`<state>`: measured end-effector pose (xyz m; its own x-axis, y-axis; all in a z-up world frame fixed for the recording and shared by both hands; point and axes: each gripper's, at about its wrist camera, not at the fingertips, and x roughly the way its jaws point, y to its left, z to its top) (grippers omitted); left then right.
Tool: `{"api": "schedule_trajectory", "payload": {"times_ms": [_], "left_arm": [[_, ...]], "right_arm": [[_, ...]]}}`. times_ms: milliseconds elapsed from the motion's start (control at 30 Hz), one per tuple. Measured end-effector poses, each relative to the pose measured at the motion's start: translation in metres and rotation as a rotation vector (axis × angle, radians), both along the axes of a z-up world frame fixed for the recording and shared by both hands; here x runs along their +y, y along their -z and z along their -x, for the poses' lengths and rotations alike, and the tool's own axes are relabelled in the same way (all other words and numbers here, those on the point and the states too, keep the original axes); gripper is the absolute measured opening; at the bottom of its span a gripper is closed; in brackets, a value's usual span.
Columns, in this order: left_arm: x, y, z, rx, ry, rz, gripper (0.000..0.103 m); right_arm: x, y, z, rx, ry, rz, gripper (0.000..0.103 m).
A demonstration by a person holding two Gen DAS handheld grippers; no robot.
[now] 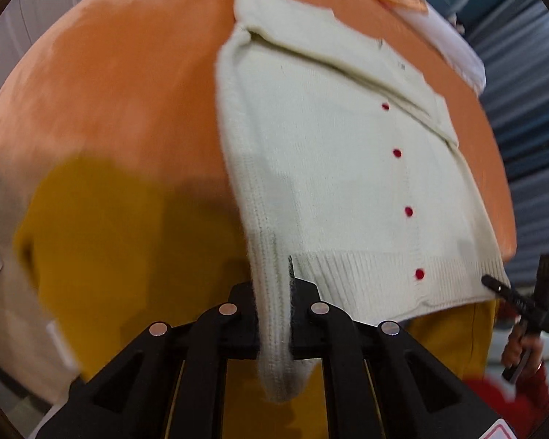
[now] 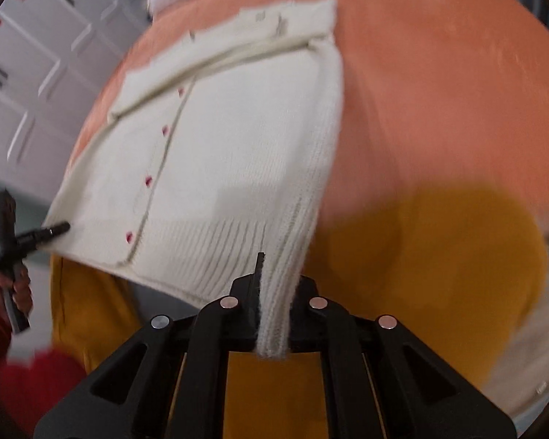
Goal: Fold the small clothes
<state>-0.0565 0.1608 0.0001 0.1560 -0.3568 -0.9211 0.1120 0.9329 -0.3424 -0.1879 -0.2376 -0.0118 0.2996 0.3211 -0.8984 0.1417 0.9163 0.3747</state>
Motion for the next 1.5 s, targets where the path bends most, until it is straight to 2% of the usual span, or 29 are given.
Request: {"api": "schedule_trajectory", "payload": {"times_ms": [67,167,267,367,500,567,667,767,933,1067,1233,1500], "left_arm": [[0.005,-0.004,0.028,0.035,-0.007,-0.008,0.006],[0.006,-0.010,0.061,0.054,-0.032,-0.014,0.006],[0.004,-0.016,0.060,0.046,-0.092,0.020,0.006],[0.007,-0.036,0.030,-0.051,-0.145,0.080,0.006],[0.008,-0.072,-0.033,-0.274,-0.226,0.171,0.006],[0.006,-0.081,-0.063,-0.368,-0.262,0.208,0.006],[0.002,-0.083,-0.095,-0.460,-0.296,0.235,0.006],[-0.015,-0.070,-0.135,-0.511,-0.321,0.197,0.006],[-0.011,-0.040,-0.189,-0.482,-0.417,0.225,0.006],[-0.014,-0.010,-0.226,-0.426,-0.445,0.180,0.006],[-0.025,0.034,-0.253,-0.371,-0.432,0.077,0.006],[-0.032,0.067,-0.273,-0.354,-0.393,0.020,0.008]], "right_arm": [[0.004,-0.003,0.030,0.053,-0.005,-0.024,0.006],[0.009,-0.005,0.056,0.078,0.008,-0.064,0.006],[0.006,-0.013,0.053,0.029,0.037,-0.094,0.006],[-0.009,-0.028,0.031,-0.091,0.085,-0.106,0.006],[-0.041,-0.061,-0.013,-0.327,0.202,-0.113,0.007],[-0.048,-0.072,-0.037,-0.436,0.250,-0.111,0.007],[-0.059,-0.073,-0.071,-0.564,0.312,-0.102,0.007],[-0.067,-0.062,-0.109,-0.621,0.393,-0.125,0.007],[-0.074,-0.042,-0.172,-0.626,0.482,-0.168,0.007],[-0.074,-0.022,-0.217,-0.575,0.496,-0.144,0.007],[-0.079,0.012,-0.248,-0.492,0.535,-0.127,0.007],[-0.083,0.058,-0.270,-0.400,0.548,-0.094,0.007]]}}
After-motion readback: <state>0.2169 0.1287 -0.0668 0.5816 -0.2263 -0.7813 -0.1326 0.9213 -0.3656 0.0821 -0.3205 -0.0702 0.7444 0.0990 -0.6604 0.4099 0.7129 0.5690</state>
